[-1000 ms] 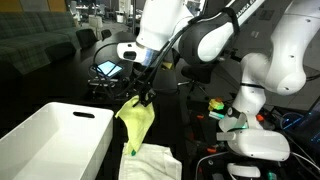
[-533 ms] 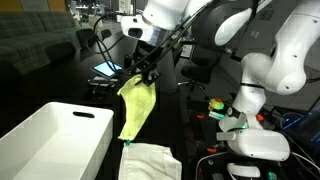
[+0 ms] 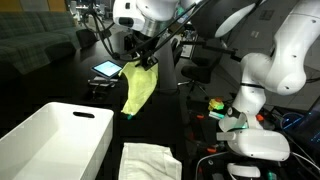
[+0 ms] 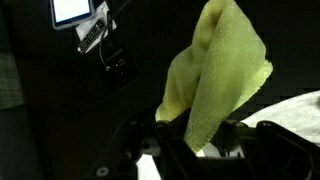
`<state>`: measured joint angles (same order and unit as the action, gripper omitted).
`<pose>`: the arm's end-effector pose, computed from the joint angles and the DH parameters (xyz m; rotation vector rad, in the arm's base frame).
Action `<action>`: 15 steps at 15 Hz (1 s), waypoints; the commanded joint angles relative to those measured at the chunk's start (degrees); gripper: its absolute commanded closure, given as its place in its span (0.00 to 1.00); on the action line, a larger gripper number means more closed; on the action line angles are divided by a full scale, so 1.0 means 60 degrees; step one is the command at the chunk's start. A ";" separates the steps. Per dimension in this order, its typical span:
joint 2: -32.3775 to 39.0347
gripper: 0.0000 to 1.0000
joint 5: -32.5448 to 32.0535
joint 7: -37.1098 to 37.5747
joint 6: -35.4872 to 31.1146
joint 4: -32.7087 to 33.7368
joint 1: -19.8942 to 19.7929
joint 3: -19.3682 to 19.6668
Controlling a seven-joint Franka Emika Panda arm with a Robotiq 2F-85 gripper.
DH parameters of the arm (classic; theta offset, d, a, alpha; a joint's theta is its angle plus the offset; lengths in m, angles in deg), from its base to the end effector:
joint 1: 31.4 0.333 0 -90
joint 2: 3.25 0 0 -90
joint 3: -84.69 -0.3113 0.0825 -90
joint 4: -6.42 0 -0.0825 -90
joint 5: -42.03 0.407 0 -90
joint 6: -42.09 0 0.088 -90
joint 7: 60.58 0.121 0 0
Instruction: Put the yellow and white cloths in the storage box and put the marker in the mug cup
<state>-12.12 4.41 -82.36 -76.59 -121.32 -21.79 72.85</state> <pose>0.5014 0.1566 0.4189 2.1771 1.3043 -0.0180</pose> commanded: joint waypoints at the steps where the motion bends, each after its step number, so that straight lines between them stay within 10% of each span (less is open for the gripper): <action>1: 0.0384 0.97 -0.0118 0.0097 -0.0210 0.0524 0.0219 -0.0053; 15: 0.4507 0.97 -0.2500 0.2810 0.5800 0.3428 0.0128 0.0720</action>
<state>8.77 -6.86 -68.10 -48.62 -106.22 -21.49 75.93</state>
